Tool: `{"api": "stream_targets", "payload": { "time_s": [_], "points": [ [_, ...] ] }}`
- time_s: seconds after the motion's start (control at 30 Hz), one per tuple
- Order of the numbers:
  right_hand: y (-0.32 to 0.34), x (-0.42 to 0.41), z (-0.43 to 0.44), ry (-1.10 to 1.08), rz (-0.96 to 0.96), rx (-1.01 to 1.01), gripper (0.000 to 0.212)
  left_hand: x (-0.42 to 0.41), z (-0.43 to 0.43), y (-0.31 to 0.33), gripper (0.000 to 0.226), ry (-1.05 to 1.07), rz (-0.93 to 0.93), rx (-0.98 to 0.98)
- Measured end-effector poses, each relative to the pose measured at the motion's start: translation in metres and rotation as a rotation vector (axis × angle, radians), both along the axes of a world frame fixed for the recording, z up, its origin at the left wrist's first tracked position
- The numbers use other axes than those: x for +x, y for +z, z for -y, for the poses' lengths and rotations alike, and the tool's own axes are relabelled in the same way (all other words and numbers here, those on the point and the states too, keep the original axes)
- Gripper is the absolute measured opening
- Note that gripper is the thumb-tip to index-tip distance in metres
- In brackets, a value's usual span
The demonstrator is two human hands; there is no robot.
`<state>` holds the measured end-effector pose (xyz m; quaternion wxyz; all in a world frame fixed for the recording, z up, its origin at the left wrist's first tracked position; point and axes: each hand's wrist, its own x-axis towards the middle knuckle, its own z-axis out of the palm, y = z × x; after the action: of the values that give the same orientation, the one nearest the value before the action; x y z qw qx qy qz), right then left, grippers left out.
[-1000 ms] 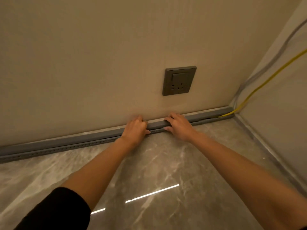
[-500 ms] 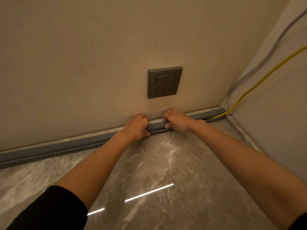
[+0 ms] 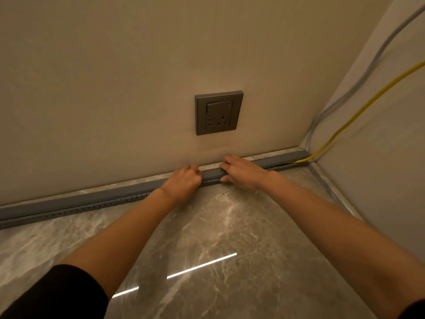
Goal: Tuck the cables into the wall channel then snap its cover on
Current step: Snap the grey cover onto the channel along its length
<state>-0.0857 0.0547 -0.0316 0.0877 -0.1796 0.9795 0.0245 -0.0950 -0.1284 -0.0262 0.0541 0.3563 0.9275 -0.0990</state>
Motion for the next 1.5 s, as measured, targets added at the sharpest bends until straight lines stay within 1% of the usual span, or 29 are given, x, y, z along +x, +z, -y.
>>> {"api": "stream_targets", "payload": {
  "time_s": [0.07,0.13,0.27,0.33,0.37,0.47,0.63,0.7,0.73,0.8,0.87,0.93,0.97,1.03,1.1,1.2,1.3,1.4,1.5],
  "points": [
    [-0.001,0.003,0.002,0.005,-0.027,0.032,0.041,0.003,-0.001,-0.003,0.033,-0.021,-0.035,-0.015],
    [-0.006,0.004,0.003,0.022,-0.106,0.106,0.037,0.005,-0.001,-0.006,0.034,-0.027,-0.053,-0.012],
    [-0.022,0.010,0.008,0.020,-0.201,0.160,0.032,0.008,-0.004,-0.013,0.034,-0.016,-0.104,-0.039],
    [-0.022,0.013,0.010,0.014,-0.244,0.110,0.033,0.009,-0.005,-0.015,0.033,0.013,-0.101,-0.037],
    [-0.025,0.013,0.008,0.014,-0.318,0.099,0.035,0.010,-0.006,-0.016,0.033,0.028,-0.100,-0.020],
    [-0.023,0.014,0.003,-0.002,-0.203,-0.013,0.040,0.010,-0.009,-0.016,0.035,0.090,-0.067,0.033],
    [-0.034,0.029,-0.024,-0.086,-0.220,-0.156,0.057,0.013,-0.044,-0.007,0.042,0.126,0.025,0.114],
    [-0.034,0.039,-0.045,-0.167,-0.274,-0.239,0.054,0.011,-0.066,-0.005,0.042,0.129,0.053,0.142],
    [-0.034,0.043,-0.058,-0.231,-0.350,-0.268,0.049,0.010,-0.079,-0.004,0.042,0.136,0.070,0.160],
    [-0.032,0.052,-0.084,-0.410,-0.495,-0.308,0.037,0.006,-0.104,-0.004,0.042,0.126,0.097,0.191],
    [-0.030,0.060,-0.110,-0.643,-0.587,-0.417,0.027,0.003,-0.129,-0.005,0.042,0.103,0.121,0.216],
    [-0.027,0.064,-0.133,-0.903,-0.550,-0.553,0.014,0.002,-0.154,-0.005,0.041,0.088,0.149,0.247],
    [-0.029,0.062,-0.146,-1.019,-0.519,-0.616,0.016,0.001,-0.168,-0.005,0.042,0.084,0.164,0.259],
    [-0.032,0.054,-0.157,-1.136,-0.501,-0.726,0.030,0.000,-0.184,-0.004,0.041,0.082,0.192,0.280],
    [-0.037,0.041,-0.164,-1.155,-0.478,-0.822,0.038,-0.001,-0.199,-0.005,0.039,0.089,0.220,0.306],
    [-0.048,0.028,-0.172,-1.134,-0.367,-0.892,0.040,-0.002,-0.209,-0.006,0.035,0.115,0.260,0.342],
    [-0.044,0.025,-0.173,-1.149,-0.281,-1.011,0.038,-0.003,-0.209,-0.007,0.034,0.146,0.273,0.373],
    [-0.032,0.027,-0.172,-1.209,-0.229,-1.239,0.039,-0.003,-0.205,-0.006,0.033,0.177,0.286,0.415],
    [-0.030,0.029,-0.172,-1.283,-0.215,-1.360,0.040,-0.003,-0.202,-0.005,0.033,0.206,0.342,0.458]
  ]
}}
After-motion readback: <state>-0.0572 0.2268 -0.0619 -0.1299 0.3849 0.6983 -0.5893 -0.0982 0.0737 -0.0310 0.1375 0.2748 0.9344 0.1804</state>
